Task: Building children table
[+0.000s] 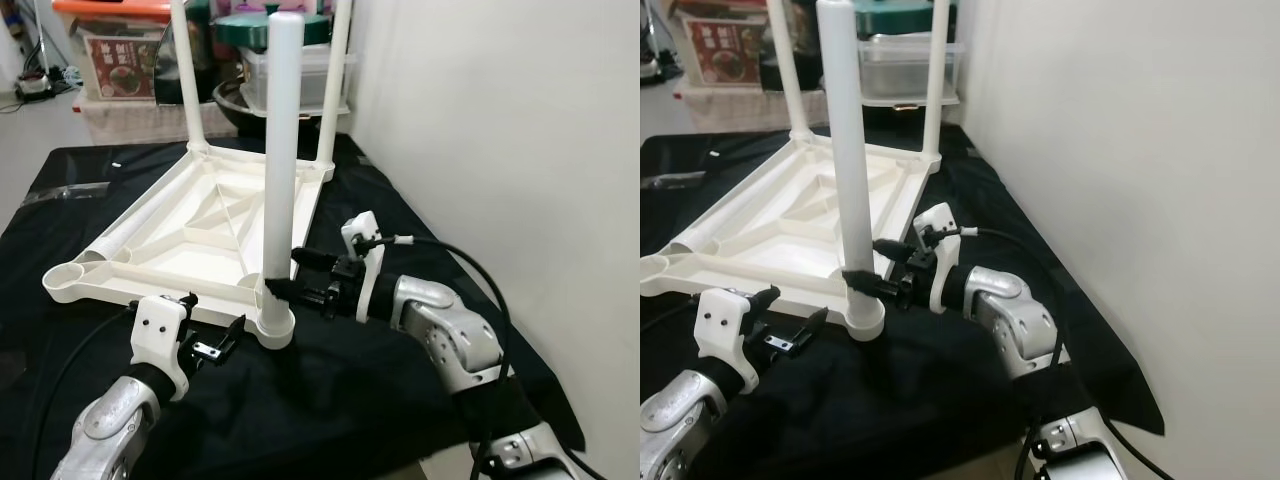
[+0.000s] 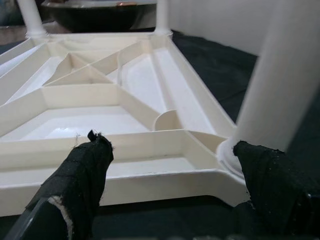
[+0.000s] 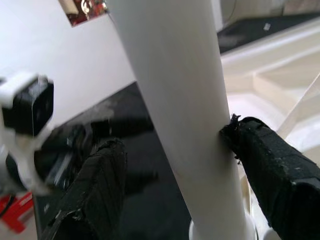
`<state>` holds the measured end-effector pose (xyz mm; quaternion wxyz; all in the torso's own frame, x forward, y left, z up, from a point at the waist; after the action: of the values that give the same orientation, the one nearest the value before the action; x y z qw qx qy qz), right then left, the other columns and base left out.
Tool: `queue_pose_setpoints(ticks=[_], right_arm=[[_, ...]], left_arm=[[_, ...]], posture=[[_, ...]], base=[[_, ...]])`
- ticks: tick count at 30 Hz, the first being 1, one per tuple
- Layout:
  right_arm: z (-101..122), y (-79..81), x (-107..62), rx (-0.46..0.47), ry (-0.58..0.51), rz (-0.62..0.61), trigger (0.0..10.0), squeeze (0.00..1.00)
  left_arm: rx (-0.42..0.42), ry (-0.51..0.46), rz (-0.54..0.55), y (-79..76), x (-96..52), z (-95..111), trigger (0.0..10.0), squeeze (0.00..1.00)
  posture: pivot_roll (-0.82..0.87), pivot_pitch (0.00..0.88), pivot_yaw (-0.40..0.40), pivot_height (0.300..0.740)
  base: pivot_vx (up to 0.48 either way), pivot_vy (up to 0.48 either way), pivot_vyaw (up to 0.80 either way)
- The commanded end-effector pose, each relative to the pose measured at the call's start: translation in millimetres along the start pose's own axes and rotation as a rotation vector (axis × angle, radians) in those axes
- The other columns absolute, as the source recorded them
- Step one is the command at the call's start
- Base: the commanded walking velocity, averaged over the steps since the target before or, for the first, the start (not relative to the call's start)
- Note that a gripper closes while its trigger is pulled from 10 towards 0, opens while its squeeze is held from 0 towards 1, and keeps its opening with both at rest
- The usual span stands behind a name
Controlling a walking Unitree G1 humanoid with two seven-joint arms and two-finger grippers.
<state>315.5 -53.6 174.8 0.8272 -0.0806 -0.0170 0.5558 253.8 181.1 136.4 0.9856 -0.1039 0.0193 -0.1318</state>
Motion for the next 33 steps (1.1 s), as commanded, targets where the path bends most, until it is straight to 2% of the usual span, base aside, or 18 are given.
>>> queue_pose_setpoints(ticks=[1, 4, 7, 11, 12, 13, 20, 21, 23, 24, 26, 27, 28, 29, 30, 31, 32, 33], right_arm=[[-10.5, 1.3, -8.3, 0.014, 0.053, -0.008, 10.0, 0.00], [-15.0, 0.8, -15.5, 0.023, 0.072, -0.026, 10.0, 0.00], [-11.2, 1.1, -20.4, 0.040, 0.038, -0.021, 10.0, 0.00], [-3.3, 3.5, -6.1, 0.038, -0.021, -0.015, 10.0, 0.00], [-0.7, 4.5, 5.9, 0.031, -0.045, -0.019, 10.0, 0.00], [1.2, 5.4, 10.6, 0.030, -0.060, -0.020, 10.0, 0.00], [7.5, 11.0, 22.2, 0.033, -0.099, -0.010, 10.0, 0.00], [12.3, 9.6, 38.0, 0.041, -0.124, -0.074, 10.0, 0.00], [13.5, 6.7, 43.9, 0.049, -0.128, -0.118, 10.0, 0.00], [12.9, -2.8, 51.2, 0.059, -0.119, -0.224, 4.4, 0.00], [12.9, -2.8, 51.2, 0.059, -0.119, -0.224, 4.4, 0.00], [8.7, -17.6, 55.7, 0.078, -0.079, -0.379, 0.0, 0.00], [8.7, -17.6, 55.7, 0.078, -0.079, -0.379, 0.0, 0.00], [2.4, -35.4, 52.9, 0.130, -0.043, -0.561, 0.0, 0.00], [-2.7, -45.7, 49.8, 0.170, -0.015, -0.679, 0.0, 0.00], [-2.7, -45.7, 49.8, 0.170, -0.015, -0.679, 0.0, 0.00], [-17.4, -62.0, 30.6, 0.159, 0.103, -0.893, 0.0, 0.00], [-17.4, -62.0, 30.6, 0.159, 0.103, -0.893, 0.0, 0.00]], left_arm=[[-0.005, 0.000, 0.000, -0.9, -1.7, 0.1, 10.0, 0.00], [-0.008, 0.003, -0.009, -1.3, -1.4, 0.2, 10.0, 0.00], [-0.011, 0.005, -0.024, -2.8, 2.0, 0.4, 10.0, 0.00], [-0.011, 0.001, -0.031, -4.9, 7.1, 0.6, 10.0, 0.00], [-0.009, -0.001, -0.029, -4.5, 7.2, 0.6, 10.0, 0.00], [-0.008, -0.002, -0.027, -4.0, 6.6, 0.6, 10.0, 0.00], [-0.005, -0.006, -0.016, -1.6, 3.5, 1.1, 10.0, 0.00], [-0.004, -0.009, -0.009, -0.4, 2.0, 1.5, 10.0, 0.00], [-0.004, -0.010, -0.008, -0.2, 1.9, 1.6, 10.0, 0.00], [-0.004, -0.011, -0.007, -0.1, 2.0, 1.8, 10.0, 0.00], [-0.004, -0.011, -0.007, -0.1, 2.0, 1.8, 10.0, 0.00], [-0.004, -0.011, -0.008, -0.2, 2.4, 2.0, 10.0, 0.00], [-0.004, -0.011, -0.008, -0.2, 2.4, 2.0, 10.0, 0.00], [-0.004, -0.012, -0.008, -0.6, 3.0, 1.9, 10.0, 0.00], [-0.004, -0.012, -0.009, -0.8, 3.4, 1.9, 10.0, 0.00], [-0.004, -0.012, -0.009, -0.8, 3.4, 1.9, 10.0, 0.00], [-0.006, -0.012, -0.009, -1.0, 3.5, 1.3, 10.0, 0.00], [-0.006, -0.012, -0.009, -1.0, 3.5, 1.3, 10.0, 0.00]], posture=[[0.11, 0.000, -0.067, 0.740], [0.10, 0.000, -0.062, 0.740], [0.09, 0.000, -0.053, 0.740], [0.09, 0.000, -0.057, 0.740], [0.11, 0.000, -0.067, 0.740], [0.11, 0.000, -0.071, 0.740], [0.12, 0.000, -0.077, 0.740], [0.12, 0.000, -0.080, 0.740], [0.12, 0.000, -0.080, 0.740], [0.12, 0.000, -0.081, 0.740], [0.12, 0.000, -0.081, 0.740], [0.12, 0.000, -0.081, 0.740], [0.12, 0.000, -0.081, 0.740], [0.13, 0.000, -0.082, 0.740], [0.13, 0.000, -0.082, 0.740], [0.13, 0.000, -0.082, 0.740], [0.12, 0.000, -0.077, 0.740], [0.12, 0.000, -0.077, 0.740]], base=[[0.000, 0.000, 0.00], [0.000, 0.000, 0.00], [0.000, 0.000, 0.00], [0.000, 0.000, 0.00], [0.000, 0.000, 0.00], [0.000, 0.000, 0.00], [0.000, 0.000, 0.00], [0.000, 0.000, 0.00], [0.000, 0.000, 0.00], [0.000, 0.000, 0.00], [0.000, 0.000, 0.00], [0.000, 0.000, 0.00], [0.000, 0.000, 0.00], [0.000, 0.000, 0.00], [0.000, 0.000, 0.00], [0.000, 0.000, 0.00], [0.000, 0.000, 0.00], [0.000, 0.000, 0.00]])
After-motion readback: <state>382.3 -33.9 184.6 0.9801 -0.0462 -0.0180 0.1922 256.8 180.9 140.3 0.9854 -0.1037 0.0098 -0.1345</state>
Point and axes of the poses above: a point about 5 cm out from each wrist's last joint towards the gripper, its own x axis pointing out of the wrist towards the gripper, its own z axis along the axis of the wrist's last joint, y = z × x, the point moved 2 cm from there along x, pointing out of the wrist towards the gripper, and after that the axes turned 14 degrees about -x, right-handed, at the moved point
